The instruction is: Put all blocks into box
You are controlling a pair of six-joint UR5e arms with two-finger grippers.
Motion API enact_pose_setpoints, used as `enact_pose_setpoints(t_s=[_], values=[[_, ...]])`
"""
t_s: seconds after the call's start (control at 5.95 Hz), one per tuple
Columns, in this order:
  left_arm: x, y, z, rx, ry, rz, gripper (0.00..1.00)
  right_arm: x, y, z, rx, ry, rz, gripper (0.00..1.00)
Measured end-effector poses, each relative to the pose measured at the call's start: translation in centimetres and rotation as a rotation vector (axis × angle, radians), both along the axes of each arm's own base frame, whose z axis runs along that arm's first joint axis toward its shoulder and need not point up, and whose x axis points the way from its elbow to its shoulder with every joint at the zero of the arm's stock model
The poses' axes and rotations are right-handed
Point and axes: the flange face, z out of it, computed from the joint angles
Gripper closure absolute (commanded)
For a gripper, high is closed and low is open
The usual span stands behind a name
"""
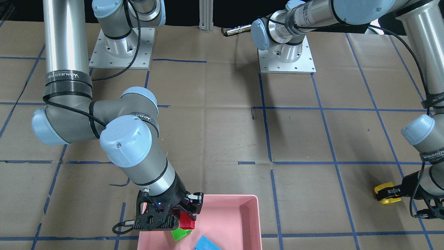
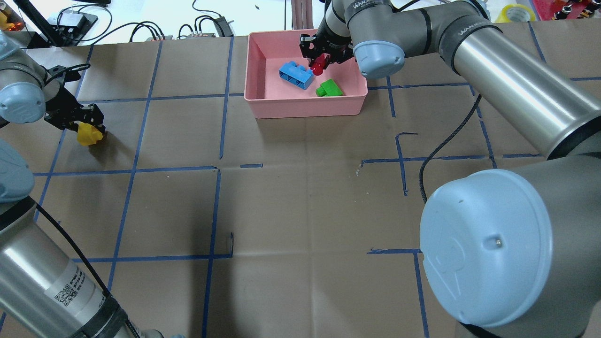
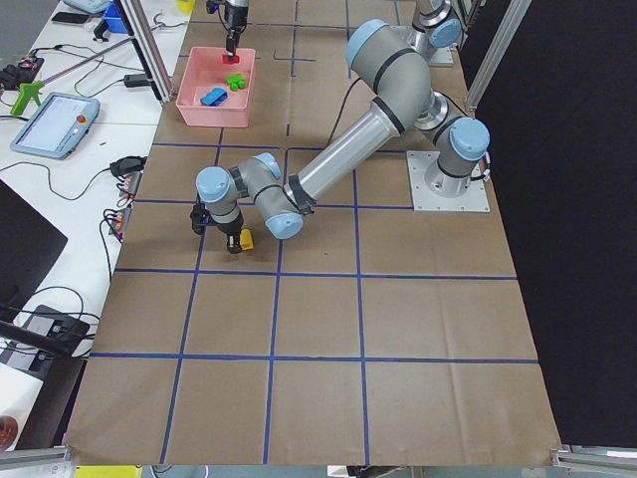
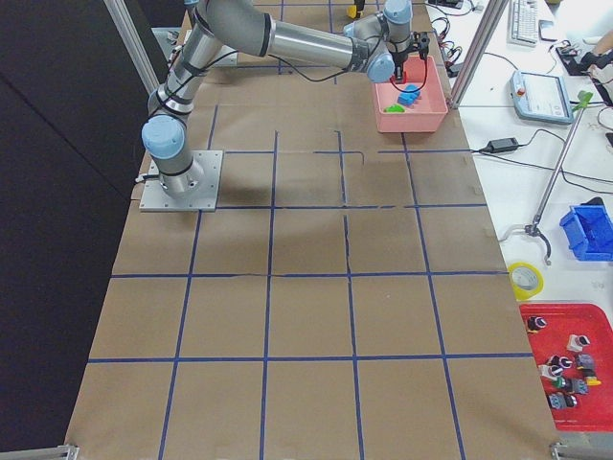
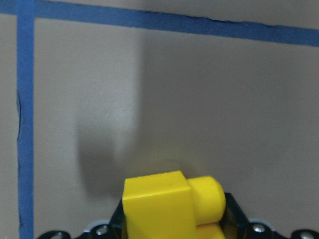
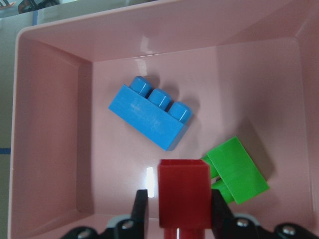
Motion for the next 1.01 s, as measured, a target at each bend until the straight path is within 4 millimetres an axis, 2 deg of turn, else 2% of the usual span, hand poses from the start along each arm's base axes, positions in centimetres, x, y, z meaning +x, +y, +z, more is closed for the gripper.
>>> enact_pose_setpoints(t_s=[0.17,0.34,0.5,0.67,0.84,1.01], values=[[-0.2,-0.2,2.2,-0.004,-0.005,-0.005,0.86,0.0,0.1,0.3,0.001,0.008,0.002,0.01],[-0.9,-0.6,6.5,-0.005,-0.011,-0.015,0.86,-0.2,0.3,0.7,0.003,0.013,0.003,0.01],[-2.3,-1.6,11.4,-0.002,-0.014,-0.037,0.86,-0.9,0.9,1.4,0.031,0.04,-0.008,0.01],[-4.5,-3.3,15.7,-0.009,-0.018,-0.068,0.86,-2.3,2.0,2.9,0.067,0.108,-0.014,0.01],[-8.0,-5.3,18.7,-0.02,-0.018,-0.079,0.86,-4.2,3.7,5.0,0.105,0.207,0.001,0.01],[-13.3,-7.5,20.1,-0.04,0.012,-0.038,0.86,-6.0,6.1,7.1,0.178,0.291,0.028,0.01]])
